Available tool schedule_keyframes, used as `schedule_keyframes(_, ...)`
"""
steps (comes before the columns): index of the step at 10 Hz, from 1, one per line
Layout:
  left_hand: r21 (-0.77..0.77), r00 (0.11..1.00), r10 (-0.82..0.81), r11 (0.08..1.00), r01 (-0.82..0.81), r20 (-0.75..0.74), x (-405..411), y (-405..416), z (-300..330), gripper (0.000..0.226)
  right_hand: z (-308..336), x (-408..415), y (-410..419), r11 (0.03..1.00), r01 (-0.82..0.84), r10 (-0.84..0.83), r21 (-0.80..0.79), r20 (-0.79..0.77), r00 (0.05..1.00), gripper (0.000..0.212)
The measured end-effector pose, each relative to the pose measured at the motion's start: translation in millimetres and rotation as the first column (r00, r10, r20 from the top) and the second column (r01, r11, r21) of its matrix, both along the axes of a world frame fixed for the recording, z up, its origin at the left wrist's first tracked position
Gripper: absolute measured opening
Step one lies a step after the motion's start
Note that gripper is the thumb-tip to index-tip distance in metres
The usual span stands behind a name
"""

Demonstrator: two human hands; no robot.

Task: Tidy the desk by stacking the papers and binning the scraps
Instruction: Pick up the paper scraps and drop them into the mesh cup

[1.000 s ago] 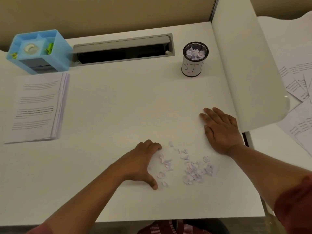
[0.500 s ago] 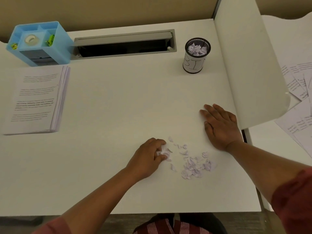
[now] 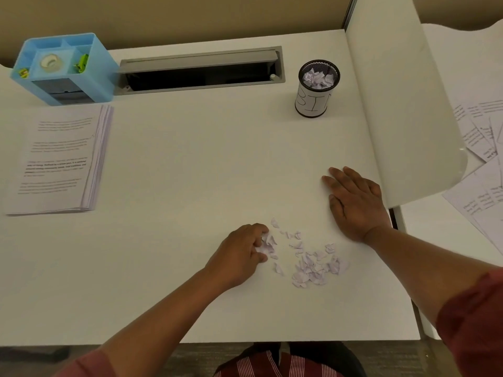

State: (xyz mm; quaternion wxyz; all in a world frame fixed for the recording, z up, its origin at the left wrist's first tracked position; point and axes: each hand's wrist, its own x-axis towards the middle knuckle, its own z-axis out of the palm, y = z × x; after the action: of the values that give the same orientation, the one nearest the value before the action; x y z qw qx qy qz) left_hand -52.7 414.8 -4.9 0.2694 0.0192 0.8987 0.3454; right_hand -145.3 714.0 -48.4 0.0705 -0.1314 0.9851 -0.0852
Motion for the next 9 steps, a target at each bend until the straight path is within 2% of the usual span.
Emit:
schedule_keyframes(1, 0.027, 0.988, -0.045, 0.998, 0.049, -0.145, 3.6, 9.4, -1.2, 0.054, 0.3, 0.1, -0.2, 1.000, -0.003, 0.003, 0.003, -0.003, 1.000, 0.055)
schedule_keyframes(2, -0.047, 0.963, -0.194, 0.981, 0.189, -0.186, 6.2, 10.2, -0.1, 0.073, 0.2, -0.1, 0.1, 1.000, -0.002, 0.002, 0.001, -0.002, 1.000, 0.055)
schedule_keyframes(3, -0.244, 0.894, -0.432, 0.885, 0.396, -0.116, 6.1, 14.4, 1.9, 0.100, -0.3, 0.2, 0.2, 1.000, -0.001, 0.001, 0.000, -0.004, 1.000, 0.054)
schedule_keyframes(4, -0.309, 0.869, -0.485, 0.844, 0.437, -0.096, 3.6, 19.8, -1.9, 0.093, -0.9, 0.0, 0.4, 1.000, -0.004, 0.004, -0.001, -0.004, 1.000, 0.054)
schedule_keyframes(5, -0.280, 0.875, -0.450, 0.876, 0.393, -0.180, 2.0, 18.2, -9.8, 0.061, -1.5, -0.5, 0.9, 1.000, -0.006, 0.006, -0.004, -0.005, 1.000, 0.054)
schedule_keyframes(6, -0.284, 0.871, -0.443, 0.881, 0.379, -0.214, 1.8, 15.4, -8.9, 0.051, -1.6, -0.6, 1.0, 1.000, -0.008, 0.008, 0.000, -0.006, 1.000, 0.054)
schedule_keyframes(7, -0.330, 0.864, -0.459, 0.864, 0.381, -0.204, 2.3, 15.6, -5.9, 0.055, -1.7, -0.7, 1.2, 1.000, -0.008, 0.008, 0.001, -0.006, 1.000, 0.054)
schedule_keyframes(8, -0.317, 0.815, -0.478, 0.868, 0.382, -0.328, 1.7, 15.8, -8.3, 0.047, -1.5, -0.8, 1.3, 1.000, -0.008, 0.008, 0.001, -0.003, 1.000, 0.054)
schedule_keyframes(9, -0.317, 0.806, -0.470, 0.874, 0.368, -0.360, -5.0, 8.1, -21.1, 0.033, -1.5, -0.8, 1.3, 1.000, -0.011, 0.011, 0.001, -0.003, 1.000, 0.054)
